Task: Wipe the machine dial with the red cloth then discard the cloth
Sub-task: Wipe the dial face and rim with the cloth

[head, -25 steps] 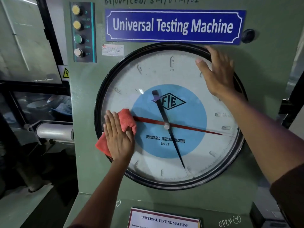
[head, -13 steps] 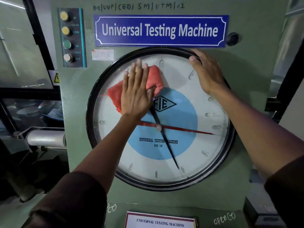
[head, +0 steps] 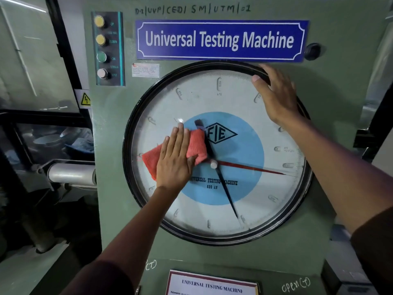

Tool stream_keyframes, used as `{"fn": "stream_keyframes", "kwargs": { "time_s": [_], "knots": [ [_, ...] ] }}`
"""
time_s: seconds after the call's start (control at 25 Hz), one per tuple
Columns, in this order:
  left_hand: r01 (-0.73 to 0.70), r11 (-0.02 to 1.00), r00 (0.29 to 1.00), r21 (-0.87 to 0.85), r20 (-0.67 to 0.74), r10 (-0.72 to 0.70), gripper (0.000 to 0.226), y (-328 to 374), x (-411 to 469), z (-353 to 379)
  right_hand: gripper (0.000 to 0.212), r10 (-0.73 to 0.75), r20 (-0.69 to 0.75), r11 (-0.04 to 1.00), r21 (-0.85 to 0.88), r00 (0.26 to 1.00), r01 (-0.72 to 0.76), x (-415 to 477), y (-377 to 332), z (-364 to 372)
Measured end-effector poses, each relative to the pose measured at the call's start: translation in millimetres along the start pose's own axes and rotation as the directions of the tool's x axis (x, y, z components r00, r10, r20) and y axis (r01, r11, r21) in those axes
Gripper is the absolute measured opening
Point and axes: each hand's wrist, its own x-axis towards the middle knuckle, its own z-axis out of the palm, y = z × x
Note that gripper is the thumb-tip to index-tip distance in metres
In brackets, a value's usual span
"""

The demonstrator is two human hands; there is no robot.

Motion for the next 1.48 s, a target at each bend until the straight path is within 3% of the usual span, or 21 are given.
{"fn": "stream_keyframes", "kwargs": {
  "time_s": [0.12,0.36,0.52,0.72,0.84,1.04,1.36,1.48],
  "knots": [
    [-0.098,0.994,0.995,0.047,0.027,0.097,0.07,-13,8,-6,0.069,0.007,0.004,1.0,0.001,1.0,-0.007,-1,0,1],
    [-0.127,0.987,0.992,0.095,-0.012,0.129,0.069,-35,110,-33,0.067,-0.001,-0.022,1.0,0.0,1.0,0.001,-3,-2,3],
    [0.015,1.0,0.998,0.022,-0.055,-0.013,0.07,-16,73,-19,0.069,0.007,-0.064,1.0,0.014,0.998,-0.006,-5,-5,6],
    [-0.145,0.989,0.988,0.036,0.049,0.144,0.07,-16,14,-10,0.072,0.017,-0.05,1.0,0.002,0.999,-0.017,-8,-10,4],
    [-0.203,0.977,0.979,0.059,0.003,0.203,0.069,-23,65,-19,0.072,0.015,-0.049,1.0,-0.008,0.999,-0.015,-8,-10,4],
    [-0.113,0.99,0.988,0.089,-0.092,0.122,0.067,-22,137,-29,0.066,-0.001,0.026,0.999,0.05,1.0,0.0,-7,-1,-6],
    [-0.09,0.996,0.996,0.022,0.029,0.09,0.073,-26,2,-11,0.065,0.018,0.119,0.986,0.161,0.993,-0.037,-5,1,-25],
    [-0.102,0.993,0.994,0.055,0.042,0.099,0.073,-31,-6,-11,0.062,0.027,0.132,0.99,0.134,0.991,-0.045,-5,2,-25]
  ]
}}
